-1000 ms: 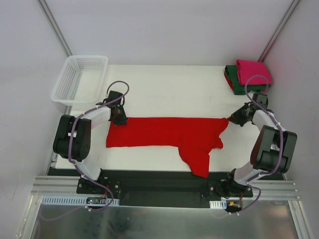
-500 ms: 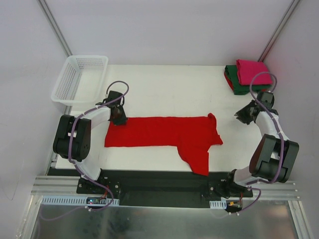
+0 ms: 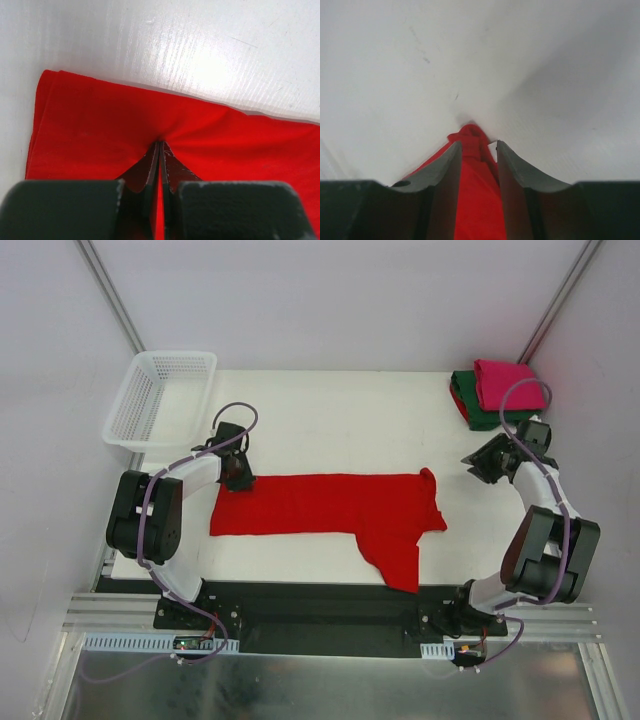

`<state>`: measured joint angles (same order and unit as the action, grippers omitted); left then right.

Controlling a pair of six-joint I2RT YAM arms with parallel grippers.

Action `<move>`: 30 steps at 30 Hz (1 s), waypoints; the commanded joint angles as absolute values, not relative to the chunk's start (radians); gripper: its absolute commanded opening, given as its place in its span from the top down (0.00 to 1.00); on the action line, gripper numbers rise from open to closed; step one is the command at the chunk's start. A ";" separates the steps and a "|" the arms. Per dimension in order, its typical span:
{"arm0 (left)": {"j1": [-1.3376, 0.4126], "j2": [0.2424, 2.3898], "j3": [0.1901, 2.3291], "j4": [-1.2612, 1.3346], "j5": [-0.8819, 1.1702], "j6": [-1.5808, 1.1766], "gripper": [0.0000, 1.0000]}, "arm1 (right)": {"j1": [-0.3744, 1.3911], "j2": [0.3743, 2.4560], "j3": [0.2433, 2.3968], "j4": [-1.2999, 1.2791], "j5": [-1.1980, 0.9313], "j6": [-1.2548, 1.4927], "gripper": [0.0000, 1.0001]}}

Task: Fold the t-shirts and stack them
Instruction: Fold the other side of the tshirt into a rectangle

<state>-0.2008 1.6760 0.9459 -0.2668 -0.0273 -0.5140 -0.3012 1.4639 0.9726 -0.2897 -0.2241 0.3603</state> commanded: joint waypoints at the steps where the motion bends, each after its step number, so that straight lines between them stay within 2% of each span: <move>1: -0.187 1.704 0.914 -0.359 -0.069 -0.497 1.00 | -0.244 1.515 1.008 -0.203 -0.465 0.334 0.63; 16: -0.187 1.718 0.933 -0.351 -0.054 -0.491 1.00 | 0.075 1.408 0.940 -0.423 -0.286 0.172 0.64; 19: -0.187 1.718 0.933 -0.353 -0.055 -0.489 1.00 | 0.132 1.411 0.927 -0.459 -0.217 0.166 0.78; 20: -0.187 1.715 0.933 -0.353 -0.057 -0.488 1.00 | 0.144 1.414 0.916 -0.462 -0.204 0.169 0.92; 21: -0.187 1.715 0.931 -0.353 -0.057 -0.488 1.00 | 0.156 1.419 0.913 -0.466 -0.183 0.167 0.96; 30: -0.187 1.724 0.946 -0.351 -0.058 -0.479 1.00 | 0.253 1.594 0.981 -0.495 -0.017 0.184 0.99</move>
<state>-0.2008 1.6814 0.9550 -0.2737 -0.0261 -0.5117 0.2295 1.5208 0.9161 -0.4530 -0.1326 0.1898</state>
